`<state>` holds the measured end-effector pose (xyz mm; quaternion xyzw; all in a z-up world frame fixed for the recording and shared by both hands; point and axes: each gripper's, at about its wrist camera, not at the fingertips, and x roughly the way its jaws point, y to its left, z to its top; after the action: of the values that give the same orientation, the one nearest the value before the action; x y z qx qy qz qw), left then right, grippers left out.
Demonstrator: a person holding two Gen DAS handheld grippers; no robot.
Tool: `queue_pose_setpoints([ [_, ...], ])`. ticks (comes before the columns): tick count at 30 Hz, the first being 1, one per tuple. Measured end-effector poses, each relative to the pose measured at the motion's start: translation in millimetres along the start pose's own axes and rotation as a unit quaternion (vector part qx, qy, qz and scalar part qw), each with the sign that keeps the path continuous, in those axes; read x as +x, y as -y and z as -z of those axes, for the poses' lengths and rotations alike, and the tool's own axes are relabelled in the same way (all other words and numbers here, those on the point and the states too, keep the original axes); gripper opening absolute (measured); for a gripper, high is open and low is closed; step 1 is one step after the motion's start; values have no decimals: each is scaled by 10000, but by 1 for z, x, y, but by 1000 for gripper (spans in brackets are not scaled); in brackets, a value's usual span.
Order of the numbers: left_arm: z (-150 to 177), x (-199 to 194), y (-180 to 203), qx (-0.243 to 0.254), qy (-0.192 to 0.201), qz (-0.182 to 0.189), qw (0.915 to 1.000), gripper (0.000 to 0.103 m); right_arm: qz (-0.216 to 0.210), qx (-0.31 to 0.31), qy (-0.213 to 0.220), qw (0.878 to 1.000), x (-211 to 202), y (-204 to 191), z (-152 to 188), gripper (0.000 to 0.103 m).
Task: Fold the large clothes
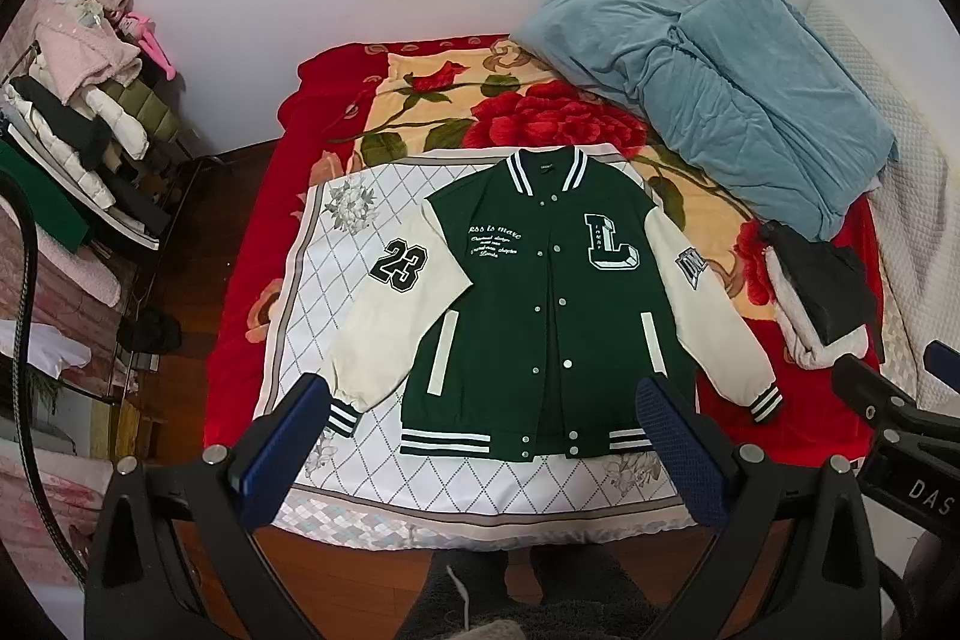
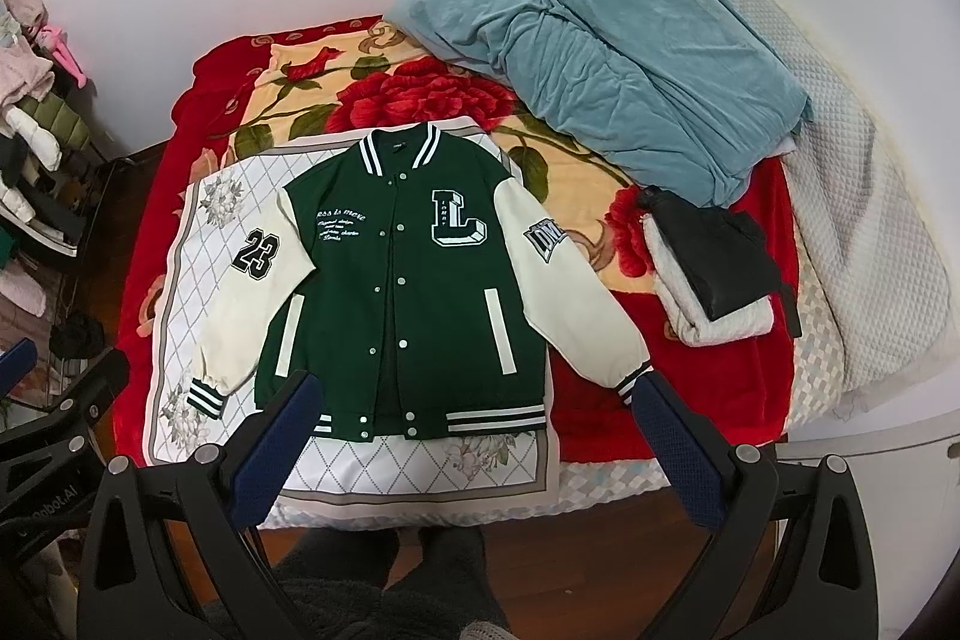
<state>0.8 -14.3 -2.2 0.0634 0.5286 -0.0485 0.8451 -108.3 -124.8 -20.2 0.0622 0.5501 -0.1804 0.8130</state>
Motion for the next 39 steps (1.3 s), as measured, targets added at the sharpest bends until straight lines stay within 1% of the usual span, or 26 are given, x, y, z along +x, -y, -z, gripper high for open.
queue_pose_setpoints([
  [17, -3, -3, 6, -17, 25, 16, 10000, 103, -5, 43, 38, 10000, -8, 9, 0, 103],
  [21, -5, -3, 6, -43, 21, 26, 10000, 103, -110, 160, 95, 9998, -8, 12, -2, 103],
  [23, -7, -2, 1, -105, 77, 67, 9999, 103, -319, 316, 260, 9987, -9, 15, -3, 103],
  [25, -13, 0, -5, -239, 285, 122, 9992, 103, -511, 523, 504, 9961, -5, 20, -1, 103],
  [27, -20, 7, -9, -282, 508, 88, 9983, 103, -631, 854, 656, 9922, 9, 29, 1, 103],
  [30, -32, 29, -12, -222, 754, 7, 9969, 103, -685, 1608, 441, 9836, 50, 51, 11, 103],
  [32, -34, 48, -16, -239, 855, 39, 9960, 103, -659, 2215, 291, 9725, 84, 74, 23, 101],
  [33, -34, 58, -19, -239, 880, 62, 9958, 103, -623, 2427, 232, 9678, 99, 84, 30, 95],
  [34, -34, 73, -19, -223, 879, 71, 9959, 103, -577, 2598, 203, 9637, 113, 93, 38, 84],
  [35, -35, 91, -18, -193, 848, 59, 9962, 103, -472, 2859, 128, 9570, 136, 107, 48, 79],
  [36, -34, 109, -16, -169, 817, 8, 9965, 103, -438, 3048, 59, 9514, 152, 118, 58, 75],
  [37, -32, 121, -15, -156, 806, -47, 9966, 103, -458, 3255, 31, 9444, 168, 129, 68, 75],
  [39, -30, 158, -6, -118, 708, -183, 9973, 103, -484, 3707, -26, 9275, 207, 154, 90, 75],
])
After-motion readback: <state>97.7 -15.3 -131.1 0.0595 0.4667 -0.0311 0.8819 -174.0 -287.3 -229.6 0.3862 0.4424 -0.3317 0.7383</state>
